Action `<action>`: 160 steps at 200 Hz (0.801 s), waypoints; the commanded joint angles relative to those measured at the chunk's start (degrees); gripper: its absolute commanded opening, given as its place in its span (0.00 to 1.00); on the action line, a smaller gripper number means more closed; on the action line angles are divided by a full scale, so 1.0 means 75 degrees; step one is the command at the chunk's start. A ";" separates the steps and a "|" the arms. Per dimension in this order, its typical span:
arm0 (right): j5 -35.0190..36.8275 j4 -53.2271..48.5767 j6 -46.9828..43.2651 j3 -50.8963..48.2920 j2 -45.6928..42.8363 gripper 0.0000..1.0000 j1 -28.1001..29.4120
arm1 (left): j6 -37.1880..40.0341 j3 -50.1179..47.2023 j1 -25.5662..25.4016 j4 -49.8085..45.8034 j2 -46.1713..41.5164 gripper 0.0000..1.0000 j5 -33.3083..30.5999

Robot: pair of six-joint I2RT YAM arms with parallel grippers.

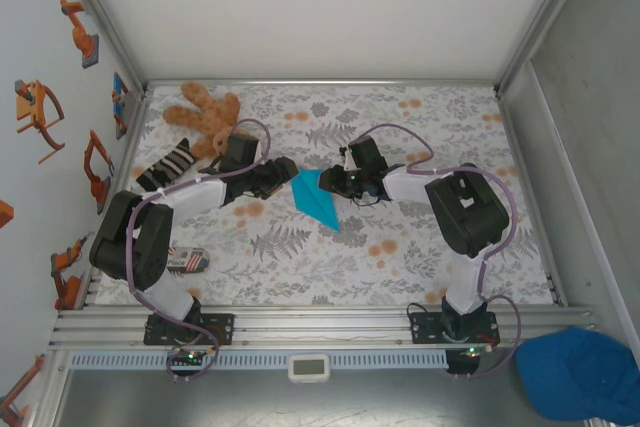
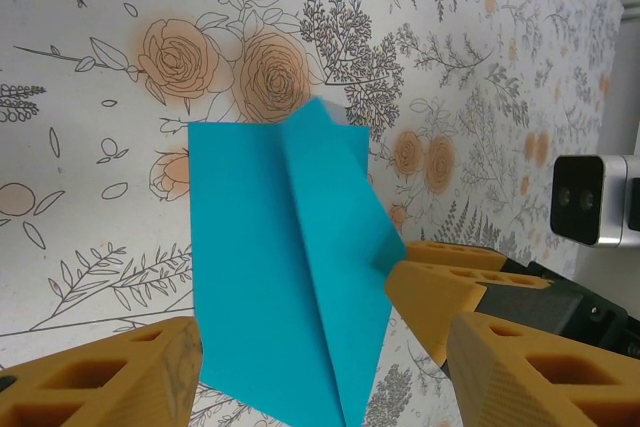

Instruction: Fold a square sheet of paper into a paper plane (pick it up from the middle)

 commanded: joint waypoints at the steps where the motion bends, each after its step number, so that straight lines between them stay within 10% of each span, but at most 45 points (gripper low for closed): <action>1: -0.0205 0.0264 -0.0008 0.0117 -0.0053 0.29 -0.0026 | -0.0050 0.0138 0.0006 0.0065 -0.0005 0.66 0.0069; 84: -0.0196 0.0384 -0.0085 0.0030 -0.0174 0.00 -0.0025 | -0.0065 0.0129 0.0174 0.0196 -0.0052 0.66 0.0353; 160: -0.0297 0.2471 0.1099 -0.0796 -0.2024 0.00 -0.0332 | -0.1309 -0.0452 0.0167 0.2521 -0.0493 0.68 0.1525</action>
